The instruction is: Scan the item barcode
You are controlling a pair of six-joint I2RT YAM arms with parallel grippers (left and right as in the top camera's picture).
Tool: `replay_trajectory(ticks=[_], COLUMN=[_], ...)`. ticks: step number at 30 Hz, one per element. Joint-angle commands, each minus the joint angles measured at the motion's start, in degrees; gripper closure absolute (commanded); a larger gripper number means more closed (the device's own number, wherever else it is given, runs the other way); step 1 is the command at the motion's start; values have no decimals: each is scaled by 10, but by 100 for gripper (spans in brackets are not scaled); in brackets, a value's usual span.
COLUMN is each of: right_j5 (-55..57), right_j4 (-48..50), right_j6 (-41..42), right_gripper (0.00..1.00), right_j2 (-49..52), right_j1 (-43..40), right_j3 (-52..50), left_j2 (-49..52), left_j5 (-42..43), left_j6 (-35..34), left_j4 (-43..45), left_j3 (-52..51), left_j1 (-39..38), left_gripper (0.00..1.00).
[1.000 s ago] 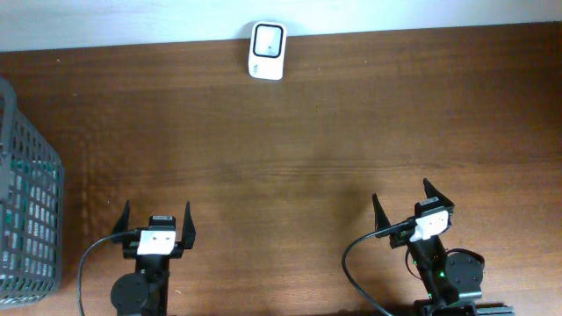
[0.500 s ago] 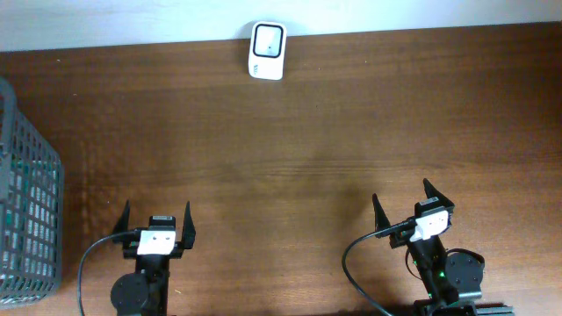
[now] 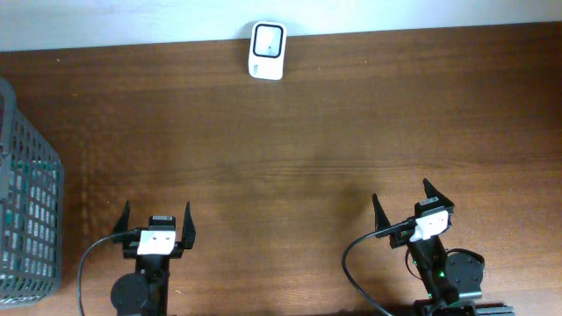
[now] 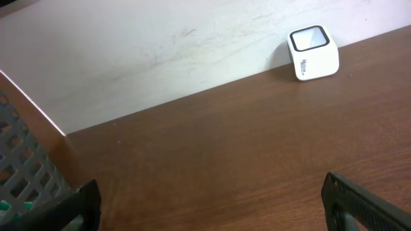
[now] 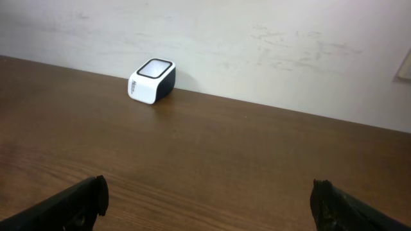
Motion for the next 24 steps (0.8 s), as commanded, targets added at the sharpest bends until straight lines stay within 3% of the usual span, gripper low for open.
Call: replay_trajectory(ticks=[1, 17, 21, 24], right_j5=[-7, -7, -7, -7], right_j4=[-3, -3, -3, -3], right_j6=[4, 4, 4, 4], right_gripper=[2, 2, 2, 2], right_j2=[-5, -5, -5, -5], right_j1=[5, 5, 5, 5], right_j3=[-3, -3, -3, -3], left_j2=[-5, -5, -5, 11], left_j5=[-2, 33, 33, 33], left_j6=[7, 0, -52, -52], left_j4=[-3, 18, 34, 33], left_j3=[-2, -1, 4, 26], left_j1=[3, 2, 2, 2], left_gripper=[1, 1, 1, 1])
